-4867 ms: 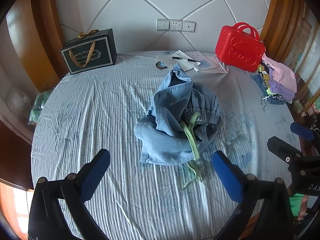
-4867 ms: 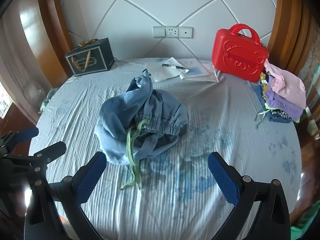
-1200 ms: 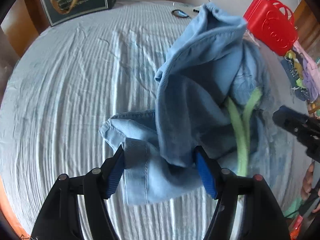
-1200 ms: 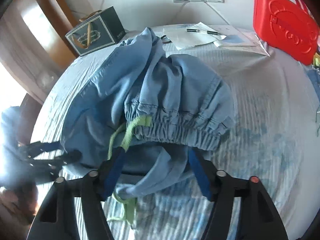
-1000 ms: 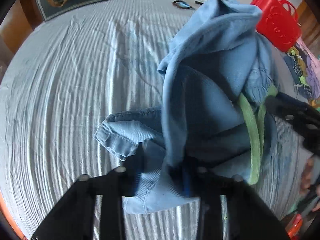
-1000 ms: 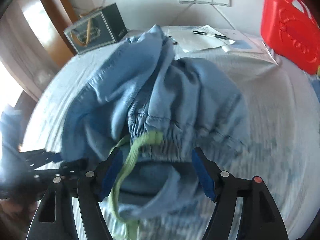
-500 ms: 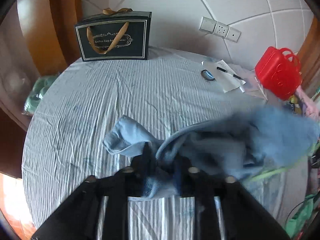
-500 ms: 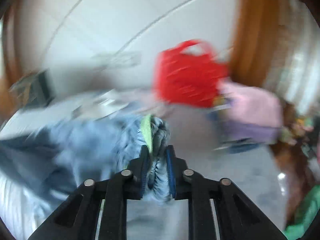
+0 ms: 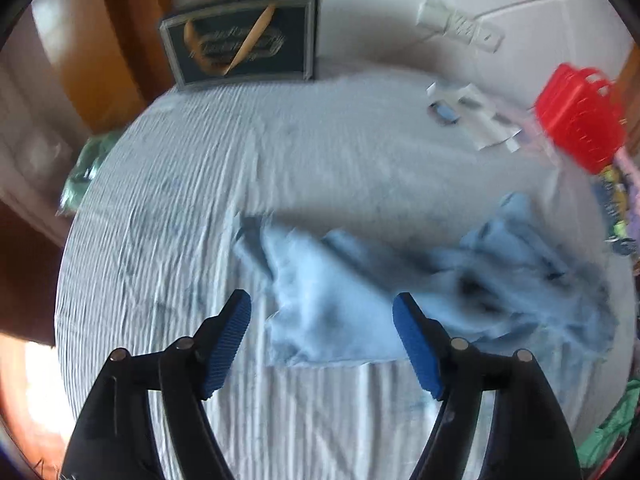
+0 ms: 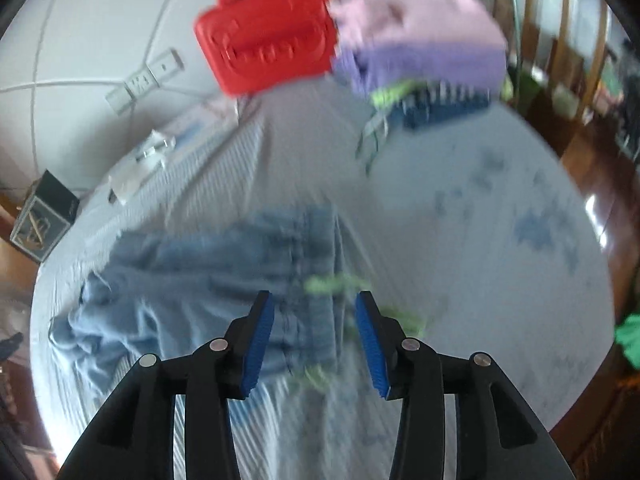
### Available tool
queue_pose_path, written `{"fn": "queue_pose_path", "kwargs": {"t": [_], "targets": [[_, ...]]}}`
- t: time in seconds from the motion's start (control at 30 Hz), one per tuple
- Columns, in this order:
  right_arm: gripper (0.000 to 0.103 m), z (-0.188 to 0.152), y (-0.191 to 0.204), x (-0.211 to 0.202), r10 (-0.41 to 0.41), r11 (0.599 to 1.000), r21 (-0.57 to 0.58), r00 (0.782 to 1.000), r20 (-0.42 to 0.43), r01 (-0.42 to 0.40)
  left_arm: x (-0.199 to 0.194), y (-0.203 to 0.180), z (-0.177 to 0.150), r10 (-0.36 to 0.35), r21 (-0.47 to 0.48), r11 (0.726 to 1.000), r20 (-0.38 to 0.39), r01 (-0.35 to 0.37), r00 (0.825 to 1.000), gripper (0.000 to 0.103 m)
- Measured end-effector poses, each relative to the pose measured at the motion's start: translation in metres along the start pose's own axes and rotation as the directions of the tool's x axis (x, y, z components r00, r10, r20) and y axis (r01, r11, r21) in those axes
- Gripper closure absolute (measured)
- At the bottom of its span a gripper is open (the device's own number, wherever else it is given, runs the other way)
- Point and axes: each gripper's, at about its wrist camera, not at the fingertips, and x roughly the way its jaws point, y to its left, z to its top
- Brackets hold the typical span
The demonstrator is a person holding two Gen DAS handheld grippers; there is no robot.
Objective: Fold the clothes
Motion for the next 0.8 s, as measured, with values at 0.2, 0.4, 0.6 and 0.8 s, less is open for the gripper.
{"fn": "queue_pose_path", "kwargs": {"t": [0.2,0.4,0.6,0.8], "targets": [[0.04,-0.021,-0.012,0.024,0.039,0.998,0.049,0.994,-0.097,-0.034,0.047,0.024,-0.016,0.021,-0.06,0.998,-0.088,-0.026,0.996,0.03],[0.024,-0.034,-0.016,0.036,0.032,0.997,0.071,0.988,-0.149,-0.021,0.079,0.026,-0.011,-0.002,-0.087,0.996,-0.101,-0.007,0.995,0.03],[0.023,-0.04,-0.016,0.04,0.021,0.999,0.049,0.99,-0.14,-0.014,0.111,-0.001,-0.02,0.014,-0.006,1.0,-0.147,-0.015,0.989,0.028],[0.02,-0.043,0.01,0.061,-0.031,0.998,-0.05,0.992,-0.123,0.025,0.108,-0.002,-0.023,0.01,0.011,1.0,-0.119,-0.009,0.993,0.032]]}}
